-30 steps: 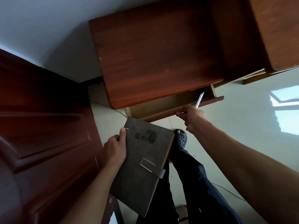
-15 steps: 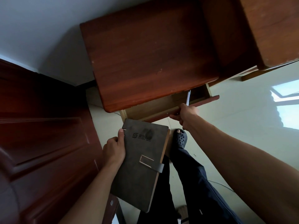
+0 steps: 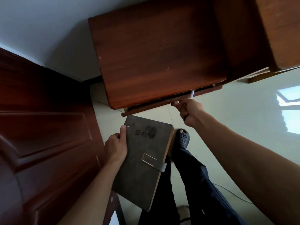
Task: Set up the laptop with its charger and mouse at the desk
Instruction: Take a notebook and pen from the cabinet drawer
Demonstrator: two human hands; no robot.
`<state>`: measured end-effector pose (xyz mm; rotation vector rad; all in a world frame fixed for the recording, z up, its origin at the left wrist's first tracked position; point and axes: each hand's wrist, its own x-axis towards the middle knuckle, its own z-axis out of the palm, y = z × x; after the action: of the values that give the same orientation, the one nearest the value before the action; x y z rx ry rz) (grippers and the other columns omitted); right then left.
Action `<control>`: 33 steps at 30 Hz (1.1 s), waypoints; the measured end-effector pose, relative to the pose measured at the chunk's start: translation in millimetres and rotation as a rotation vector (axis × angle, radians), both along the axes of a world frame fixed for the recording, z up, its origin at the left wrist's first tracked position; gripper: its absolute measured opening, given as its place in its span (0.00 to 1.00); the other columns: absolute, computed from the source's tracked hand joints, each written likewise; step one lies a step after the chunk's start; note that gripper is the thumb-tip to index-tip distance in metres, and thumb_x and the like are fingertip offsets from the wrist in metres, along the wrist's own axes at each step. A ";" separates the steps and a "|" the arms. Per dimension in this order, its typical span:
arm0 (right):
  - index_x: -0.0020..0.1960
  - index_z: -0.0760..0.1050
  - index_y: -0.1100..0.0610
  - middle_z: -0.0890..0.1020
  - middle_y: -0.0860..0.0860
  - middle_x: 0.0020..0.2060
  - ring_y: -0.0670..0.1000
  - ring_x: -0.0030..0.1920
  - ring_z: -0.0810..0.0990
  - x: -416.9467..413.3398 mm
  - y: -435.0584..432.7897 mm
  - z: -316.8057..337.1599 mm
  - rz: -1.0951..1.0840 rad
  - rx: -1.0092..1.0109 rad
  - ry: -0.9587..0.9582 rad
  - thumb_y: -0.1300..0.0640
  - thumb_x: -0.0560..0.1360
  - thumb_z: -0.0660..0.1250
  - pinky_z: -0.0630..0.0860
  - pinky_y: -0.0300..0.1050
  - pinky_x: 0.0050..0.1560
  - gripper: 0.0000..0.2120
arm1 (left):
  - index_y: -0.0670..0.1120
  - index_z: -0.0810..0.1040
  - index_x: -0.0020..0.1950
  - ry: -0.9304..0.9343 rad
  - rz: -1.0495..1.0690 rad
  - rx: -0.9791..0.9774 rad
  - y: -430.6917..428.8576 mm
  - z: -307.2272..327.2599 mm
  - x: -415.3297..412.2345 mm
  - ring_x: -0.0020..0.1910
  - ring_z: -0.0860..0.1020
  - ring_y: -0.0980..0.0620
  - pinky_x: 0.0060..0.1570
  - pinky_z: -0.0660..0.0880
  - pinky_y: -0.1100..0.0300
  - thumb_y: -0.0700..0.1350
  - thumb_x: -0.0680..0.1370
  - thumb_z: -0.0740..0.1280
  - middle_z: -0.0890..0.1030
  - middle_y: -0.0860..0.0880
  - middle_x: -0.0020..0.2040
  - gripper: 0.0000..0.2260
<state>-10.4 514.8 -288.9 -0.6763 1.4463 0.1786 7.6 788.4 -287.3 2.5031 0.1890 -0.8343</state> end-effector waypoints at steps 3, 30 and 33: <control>0.46 0.70 0.61 0.84 0.62 0.47 0.45 0.23 0.67 5.7 1.4 1.9 0.062 -0.051 0.035 0.69 0.75 0.52 0.56 0.34 0.16 0.09 | 0.44 0.74 0.32 -0.018 0.002 -0.014 -1.8 0.9 0.6 0.33 0.75 0.48 0.33 0.65 0.58 0.68 0.76 0.46 0.76 0.46 0.31 0.33; 0.49 0.75 0.59 0.81 0.56 0.40 0.51 0.32 0.80 -22.2 7.3 42.1 0.107 -0.002 -0.104 0.61 0.81 0.57 0.69 0.38 0.24 0.09 | 0.44 0.71 0.30 -0.079 -0.050 -0.014 -20.1 49.1 9.8 0.39 0.77 0.40 0.42 0.74 0.49 0.68 0.77 0.48 0.76 0.45 0.32 0.32; 0.54 0.80 0.60 0.86 0.56 0.41 0.46 0.30 0.81 -70.1 15.5 84.1 0.338 -0.211 -0.075 0.51 0.81 0.59 0.63 0.36 0.21 0.16 | 0.44 0.74 0.34 -0.136 -0.109 0.010 -45.6 79.9 10.4 0.44 0.78 0.37 0.44 0.71 0.52 0.67 0.77 0.49 0.79 0.43 0.36 0.30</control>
<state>-80.5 530.3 -204.7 -1.0893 1.2822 0.2619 18.0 742.8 -207.4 2.5872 0.0109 -0.7029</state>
